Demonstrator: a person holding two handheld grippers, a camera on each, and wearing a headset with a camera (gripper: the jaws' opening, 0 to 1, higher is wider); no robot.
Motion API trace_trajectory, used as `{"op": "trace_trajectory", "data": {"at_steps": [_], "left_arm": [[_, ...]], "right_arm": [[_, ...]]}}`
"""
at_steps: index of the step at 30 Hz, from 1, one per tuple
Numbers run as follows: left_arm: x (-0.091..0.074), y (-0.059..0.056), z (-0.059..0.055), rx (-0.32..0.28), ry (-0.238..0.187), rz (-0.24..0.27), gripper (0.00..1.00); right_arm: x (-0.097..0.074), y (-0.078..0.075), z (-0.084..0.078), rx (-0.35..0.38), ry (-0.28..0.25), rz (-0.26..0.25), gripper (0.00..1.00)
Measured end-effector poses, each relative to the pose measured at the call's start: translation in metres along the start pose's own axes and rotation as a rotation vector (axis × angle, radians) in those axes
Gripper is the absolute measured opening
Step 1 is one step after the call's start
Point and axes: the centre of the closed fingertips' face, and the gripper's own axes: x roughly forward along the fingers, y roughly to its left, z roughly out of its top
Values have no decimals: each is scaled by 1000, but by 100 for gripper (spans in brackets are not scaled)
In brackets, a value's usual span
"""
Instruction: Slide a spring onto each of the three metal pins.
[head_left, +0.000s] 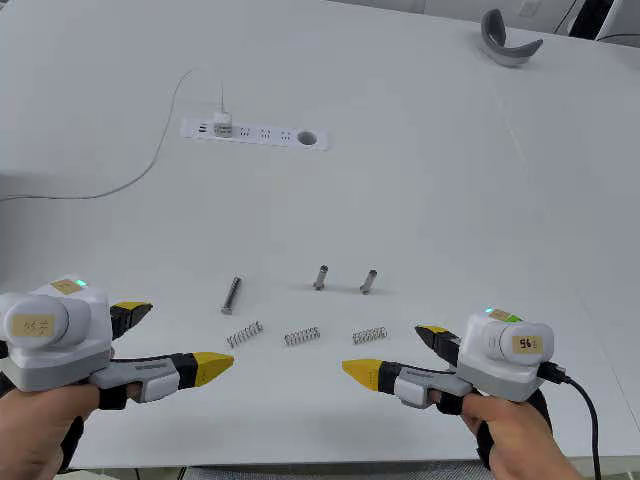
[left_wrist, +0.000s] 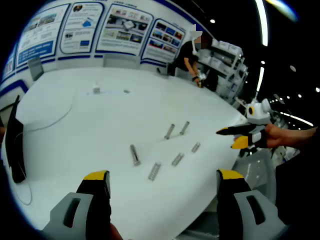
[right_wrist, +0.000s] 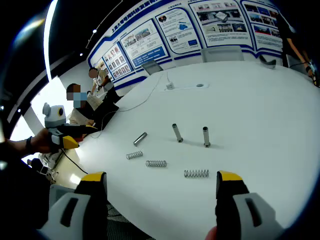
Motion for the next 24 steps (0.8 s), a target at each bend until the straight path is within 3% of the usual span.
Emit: {"op": "trace_trajectory", "data": {"at_steps": [12, 24], "left_arm": [[1, 0, 0, 5, 2, 0, 89], [4, 1, -1, 35, 25, 0, 88]], "right_arm": [[-2, -1, 3, -1, -16, -4, 92], [2, 4, -7, -7, 15, 18, 92]]}}
